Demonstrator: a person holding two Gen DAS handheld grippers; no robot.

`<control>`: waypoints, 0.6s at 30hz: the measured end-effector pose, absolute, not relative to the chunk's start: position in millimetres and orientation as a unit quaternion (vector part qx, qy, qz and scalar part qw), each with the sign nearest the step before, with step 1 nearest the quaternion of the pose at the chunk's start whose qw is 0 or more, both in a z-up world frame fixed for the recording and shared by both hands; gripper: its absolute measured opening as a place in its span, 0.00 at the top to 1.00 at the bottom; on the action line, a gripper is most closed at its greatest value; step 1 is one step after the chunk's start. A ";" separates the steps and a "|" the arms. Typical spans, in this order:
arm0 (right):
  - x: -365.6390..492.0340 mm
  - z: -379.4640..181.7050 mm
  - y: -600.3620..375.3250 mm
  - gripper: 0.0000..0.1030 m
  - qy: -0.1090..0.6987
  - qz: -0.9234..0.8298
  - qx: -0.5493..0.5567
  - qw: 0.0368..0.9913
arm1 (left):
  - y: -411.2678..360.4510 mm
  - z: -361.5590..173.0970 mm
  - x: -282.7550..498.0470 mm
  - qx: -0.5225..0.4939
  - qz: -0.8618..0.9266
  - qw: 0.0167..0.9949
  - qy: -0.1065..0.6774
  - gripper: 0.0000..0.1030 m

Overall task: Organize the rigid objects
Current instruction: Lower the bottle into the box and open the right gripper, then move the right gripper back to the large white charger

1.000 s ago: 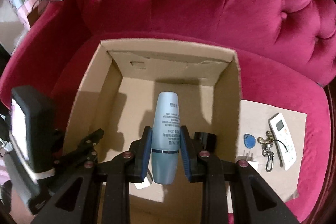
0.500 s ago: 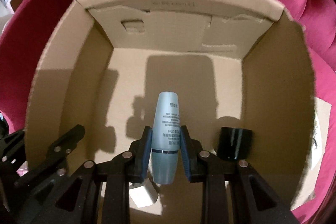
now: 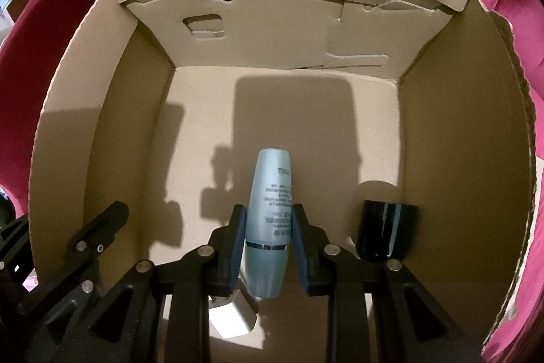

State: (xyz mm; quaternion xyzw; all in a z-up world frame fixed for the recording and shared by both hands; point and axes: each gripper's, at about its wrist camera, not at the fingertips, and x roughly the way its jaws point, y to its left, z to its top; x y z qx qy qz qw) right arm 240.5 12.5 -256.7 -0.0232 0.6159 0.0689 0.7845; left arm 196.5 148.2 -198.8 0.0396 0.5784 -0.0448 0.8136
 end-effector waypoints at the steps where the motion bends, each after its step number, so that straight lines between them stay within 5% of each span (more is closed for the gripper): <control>1: 239.8 -254.4 11.8 0.69 0.614 0.065 -0.024 0.786 | 147.6 -198.7 196.0 0.039 -0.045 0.814 0.578 0.84; 18: 230.2 -224.6 18.2 0.56 0.588 0.056 -0.040 0.806 | 147.1 -198.1 196.3 0.041 -0.044 0.814 0.578 0.84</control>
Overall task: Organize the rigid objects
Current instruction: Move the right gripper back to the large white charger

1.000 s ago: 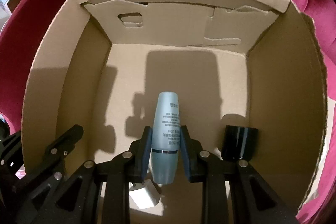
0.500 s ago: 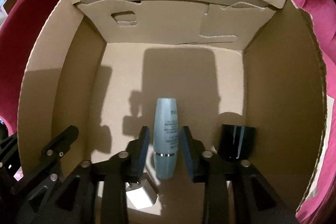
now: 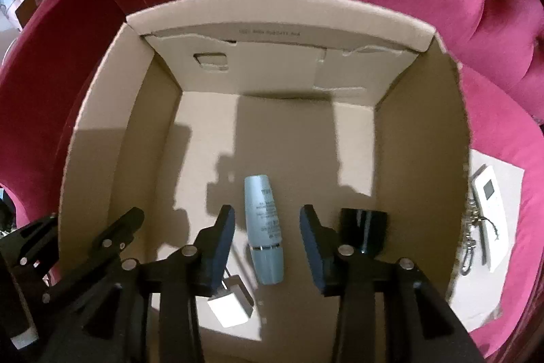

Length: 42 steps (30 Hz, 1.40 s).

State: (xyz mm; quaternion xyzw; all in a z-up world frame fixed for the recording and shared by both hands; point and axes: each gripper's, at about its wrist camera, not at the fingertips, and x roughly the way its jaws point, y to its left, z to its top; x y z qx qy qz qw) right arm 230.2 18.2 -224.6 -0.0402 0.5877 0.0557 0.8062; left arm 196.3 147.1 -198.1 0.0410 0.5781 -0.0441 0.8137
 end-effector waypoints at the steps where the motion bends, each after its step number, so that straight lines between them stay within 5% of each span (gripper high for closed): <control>1: 228.3 -222.7 17.2 0.55 0.588 0.054 -0.042 0.806 | 147.2 -198.2 196.4 0.041 -0.044 0.814 0.578 0.84; 10: 220.2 -187.6 7.8 0.50 0.567 0.054 -0.053 0.820 | 147.9 -198.1 196.1 0.040 -0.044 0.814 0.578 0.84; 24: 206.5 -135.6 -30.5 0.01 0.533 0.030 -0.045 0.844 | 144.0 -199.3 195.6 0.042 -0.042 0.814 0.578 0.84; 42: 181.7 -121.3 -104.5 0.00 0.525 0.000 -0.037 0.850 | 148.7 -201.6 196.3 0.040 -0.042 0.814 0.578 0.84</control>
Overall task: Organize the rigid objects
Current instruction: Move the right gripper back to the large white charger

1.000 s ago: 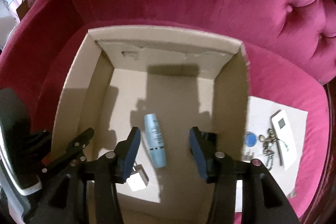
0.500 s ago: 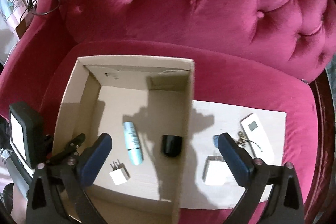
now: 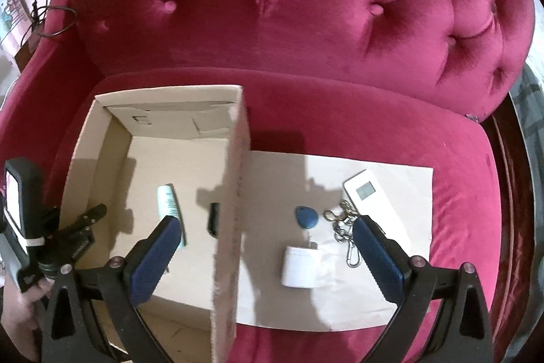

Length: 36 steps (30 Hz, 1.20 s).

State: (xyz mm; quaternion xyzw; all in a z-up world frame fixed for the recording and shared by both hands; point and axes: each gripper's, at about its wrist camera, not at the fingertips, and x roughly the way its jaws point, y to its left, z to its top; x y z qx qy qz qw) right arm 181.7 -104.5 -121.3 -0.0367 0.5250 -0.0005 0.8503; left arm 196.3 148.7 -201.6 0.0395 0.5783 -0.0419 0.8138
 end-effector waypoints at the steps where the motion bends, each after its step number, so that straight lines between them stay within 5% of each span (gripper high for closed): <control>1: 180.7 -122.7 -108.3 0.00 0.525 -0.001 -0.035 0.851 | 148.6 -201.6 196.3 0.039 -0.042 0.814 0.578 0.84; 36: 159.6 -211.2 -167.6 0.00 0.538 0.006 -0.012 0.843 | 146.6 -201.5 196.3 0.042 -0.041 0.814 0.578 0.84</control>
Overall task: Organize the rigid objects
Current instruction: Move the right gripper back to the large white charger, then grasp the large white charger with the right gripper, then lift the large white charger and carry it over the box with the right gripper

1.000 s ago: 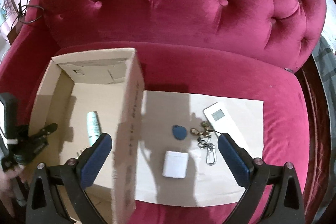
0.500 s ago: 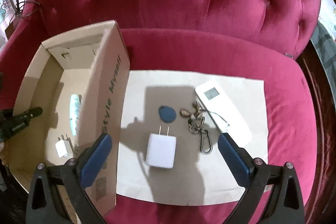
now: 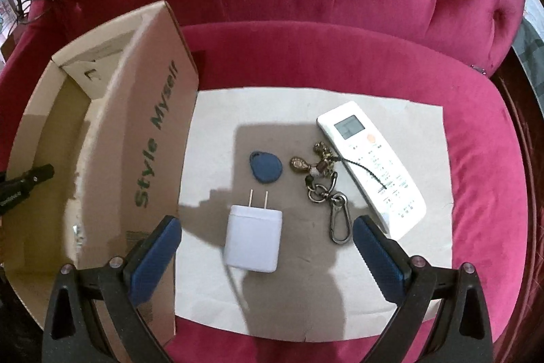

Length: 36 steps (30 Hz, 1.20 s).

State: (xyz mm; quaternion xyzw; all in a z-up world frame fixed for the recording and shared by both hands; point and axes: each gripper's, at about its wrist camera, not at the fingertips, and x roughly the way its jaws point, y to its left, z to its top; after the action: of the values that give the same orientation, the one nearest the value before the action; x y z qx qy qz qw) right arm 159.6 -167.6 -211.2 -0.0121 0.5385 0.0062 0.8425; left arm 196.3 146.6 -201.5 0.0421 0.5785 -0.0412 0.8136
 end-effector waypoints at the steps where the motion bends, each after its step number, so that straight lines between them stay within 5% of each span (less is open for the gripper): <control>1: 160.8 -215.5 -167.6 0.00 0.542 0.006 -0.014 0.840 | 146.5 -201.7 196.4 0.042 -0.041 0.814 0.579 0.84; 6: 165.3 -233.9 -166.0 0.03 0.552 0.004 -0.021 0.834 | 147.9 -201.9 196.8 0.042 -0.042 0.813 0.579 0.84; 16: 170.9 -256.8 -161.3 0.26 0.564 0.001 -0.019 0.825 | 144.8 -201.7 196.6 0.045 -0.041 0.813 0.579 0.84; 20: 172.7 -264.1 -154.2 0.43 0.571 0.003 -0.019 0.821 | 143.4 -202.5 197.3 0.044 -0.041 0.813 0.579 0.84; 21: 171.3 -265.9 -151.1 0.55 0.571 0.006 -0.021 0.820 | 143.4 -202.6 197.3 0.044 -0.041 0.813 0.579 0.84; 36: 164.4 -256.6 -143.8 0.56 0.564 -0.002 -0.029 0.825 | 142.9 -203.8 196.0 0.046 -0.041 0.813 0.578 0.84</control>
State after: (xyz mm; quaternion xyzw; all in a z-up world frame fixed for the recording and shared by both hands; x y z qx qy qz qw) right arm 164.4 -143.8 -256.6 -0.0290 0.5638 -0.0023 0.8254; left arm 196.0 142.9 -203.8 0.0458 0.5785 -0.0409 0.8134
